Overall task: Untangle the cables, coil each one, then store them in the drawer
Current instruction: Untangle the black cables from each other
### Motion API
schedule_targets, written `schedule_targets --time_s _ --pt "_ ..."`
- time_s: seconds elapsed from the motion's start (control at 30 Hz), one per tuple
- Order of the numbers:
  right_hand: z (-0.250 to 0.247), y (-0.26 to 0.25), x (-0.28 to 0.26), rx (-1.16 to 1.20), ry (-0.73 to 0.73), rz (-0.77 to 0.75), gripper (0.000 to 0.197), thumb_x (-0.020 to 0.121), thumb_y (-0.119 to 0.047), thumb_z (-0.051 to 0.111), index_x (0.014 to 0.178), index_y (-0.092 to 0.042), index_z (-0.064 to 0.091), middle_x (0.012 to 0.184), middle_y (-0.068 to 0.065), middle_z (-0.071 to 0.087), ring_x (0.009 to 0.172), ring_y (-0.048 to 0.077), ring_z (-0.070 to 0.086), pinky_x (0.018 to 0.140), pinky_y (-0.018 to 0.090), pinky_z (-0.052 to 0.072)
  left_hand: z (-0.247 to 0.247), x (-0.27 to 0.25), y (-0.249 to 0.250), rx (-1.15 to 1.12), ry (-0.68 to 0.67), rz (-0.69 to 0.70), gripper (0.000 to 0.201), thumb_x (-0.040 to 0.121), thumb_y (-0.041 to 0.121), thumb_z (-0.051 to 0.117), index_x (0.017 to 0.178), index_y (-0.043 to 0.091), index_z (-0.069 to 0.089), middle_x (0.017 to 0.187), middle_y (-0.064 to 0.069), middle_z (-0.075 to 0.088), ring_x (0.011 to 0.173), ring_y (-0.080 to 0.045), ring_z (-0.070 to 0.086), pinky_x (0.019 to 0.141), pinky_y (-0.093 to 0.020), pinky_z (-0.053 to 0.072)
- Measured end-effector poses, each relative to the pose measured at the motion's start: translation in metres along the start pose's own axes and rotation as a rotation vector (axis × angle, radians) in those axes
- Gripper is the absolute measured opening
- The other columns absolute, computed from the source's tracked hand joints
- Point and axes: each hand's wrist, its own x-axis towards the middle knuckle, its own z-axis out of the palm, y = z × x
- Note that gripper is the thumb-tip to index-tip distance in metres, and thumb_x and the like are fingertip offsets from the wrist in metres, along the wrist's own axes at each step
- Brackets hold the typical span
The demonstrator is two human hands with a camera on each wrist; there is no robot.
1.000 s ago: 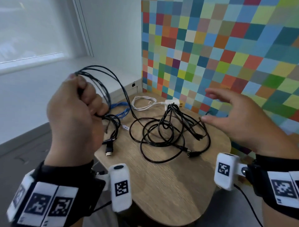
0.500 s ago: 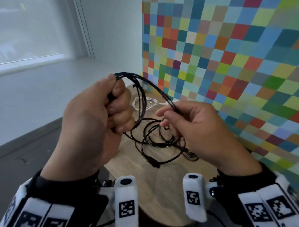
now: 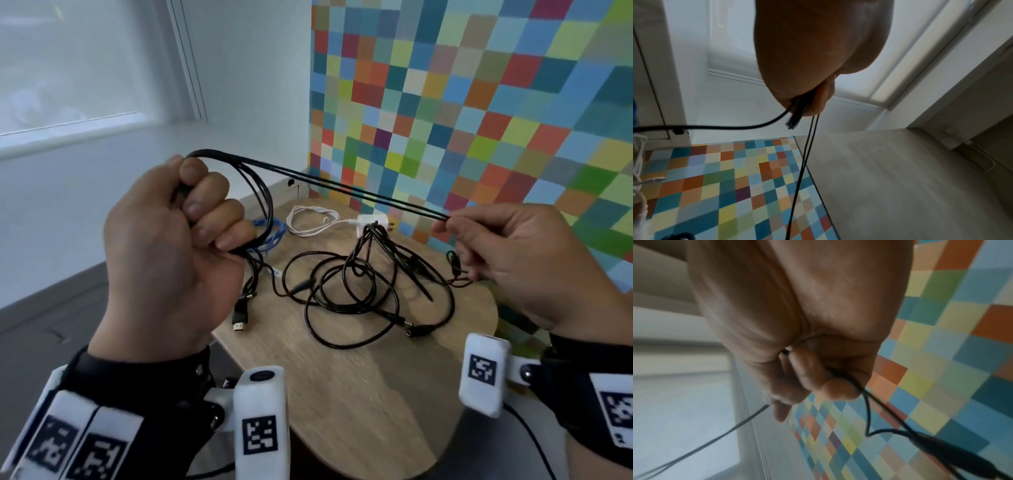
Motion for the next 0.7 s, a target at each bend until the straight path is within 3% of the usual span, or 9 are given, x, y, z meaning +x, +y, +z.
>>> schedule_targets --time_s 0.07,0.13,0.17,0.23,0.3,0.4,0.47,0.57,0.7 --pt "0.003 0.0 0.001 -0.167 0.058 -0.065 0.026 0.098 -0.024 0.067 0.079 -0.037 0.078 0.059 -0.008 0.065 0.059 0.003 0.06 0.064 0.02 0.05 0.007 -0.001 -0.007 0.096 0.021 0.019 0.034 0.105 0.021 0.033 0.072 0.024 0.041 0.06 0.009 0.02 0.044 -0.008 0.015 0.043 -0.022 0.021" --pt "0.01 -0.008 -0.001 -0.322 0.041 -0.105 0.018 0.095 -0.026 0.071 0.085 -0.04 0.078 0.07 -0.027 0.066 0.073 -0.012 0.065 0.064 0.004 0.044 0.016 -0.003 -0.016 0.259 0.045 0.067 0.036 0.106 0.017 0.032 0.071 0.022 0.039 0.055 0.008 0.023 0.043 -0.009 0.016 0.042 -0.025 0.02" --pt "0.014 -0.012 -0.003 -0.381 0.005 -0.105 0.013 0.094 -0.029 0.072 0.089 -0.038 0.08 0.076 -0.031 0.066 0.078 -0.014 0.065 0.067 0.005 0.046 0.019 -0.005 -0.02 0.354 0.038 0.109 0.037 0.106 0.015 0.032 0.07 0.021 0.039 0.053 0.008 0.025 0.043 -0.011 0.018 0.043 -0.027 0.019" --pt "0.021 -0.02 -0.009 -0.485 -0.091 -0.085 0.008 0.093 -0.034 0.072 0.093 -0.037 0.08 0.078 -0.032 0.066 0.079 -0.008 0.067 0.077 0.02 0.055 0.023 -0.01 -0.03 0.556 -0.018 0.202 0.039 0.107 0.013 0.033 0.069 0.02 0.039 0.052 0.011 0.032 0.046 -0.015 0.025 0.045 -0.032 0.021" --pt "0.029 -0.029 -0.015 -0.545 -0.187 -0.086 0.009 0.094 -0.037 0.071 0.093 -0.039 0.079 0.077 -0.029 0.069 0.078 -0.005 0.067 0.079 0.032 0.059 0.023 -0.016 -0.037 0.751 -0.105 0.276 0.038 0.108 0.02 0.036 0.07 0.02 0.041 0.051 0.011 0.04 0.049 -0.021 0.037 0.048 -0.036 0.031" --pt "0.039 -0.04 -0.022 -0.56 -0.286 -0.123 0.013 0.096 -0.042 0.067 0.098 -0.04 0.079 0.077 -0.024 0.073 0.074 -0.004 0.067 0.07 0.03 0.058 0.024 -0.02 -0.044 0.891 -0.244 0.317 0.033 0.102 0.031 0.038 0.07 0.028 0.045 0.052 0.013 0.049 0.055 -0.028 0.061 0.053 -0.041 0.047" --pt "0.041 -0.044 -0.025 -0.554 -0.299 -0.15 0.016 0.097 -0.043 0.064 0.1 -0.041 0.079 0.072 -0.021 0.071 0.072 -0.004 0.065 0.063 0.027 0.053 0.023 -0.019 -0.047 0.932 -0.293 0.302 0.035 0.102 0.034 0.038 0.068 0.037 0.046 0.054 0.014 0.054 0.063 -0.029 0.069 0.058 -0.047 0.054" --pt "0.042 -0.048 -0.026 -0.537 -0.272 -0.2 0.018 0.098 -0.043 0.062 0.098 -0.039 0.079 0.066 -0.014 0.068 0.064 0.004 0.064 0.058 0.031 0.051 0.022 -0.019 -0.048 1.013 -0.329 0.303 0.035 0.102 0.034 0.037 0.069 0.03 0.049 0.06 0.013 0.061 0.074 -0.026 0.074 0.07 -0.059 0.058" --pt "0.043 -0.045 -0.025 -0.519 -0.226 -0.256 0.02 0.097 -0.043 0.062 0.094 -0.036 0.08 0.065 -0.01 0.068 0.061 0.008 0.061 0.056 0.037 0.052 0.019 -0.017 -0.05 1.025 -0.317 0.289 0.035 0.101 0.037 0.038 0.072 0.027 0.055 0.073 0.005 0.067 0.082 -0.022 0.074 0.073 -0.057 0.059"
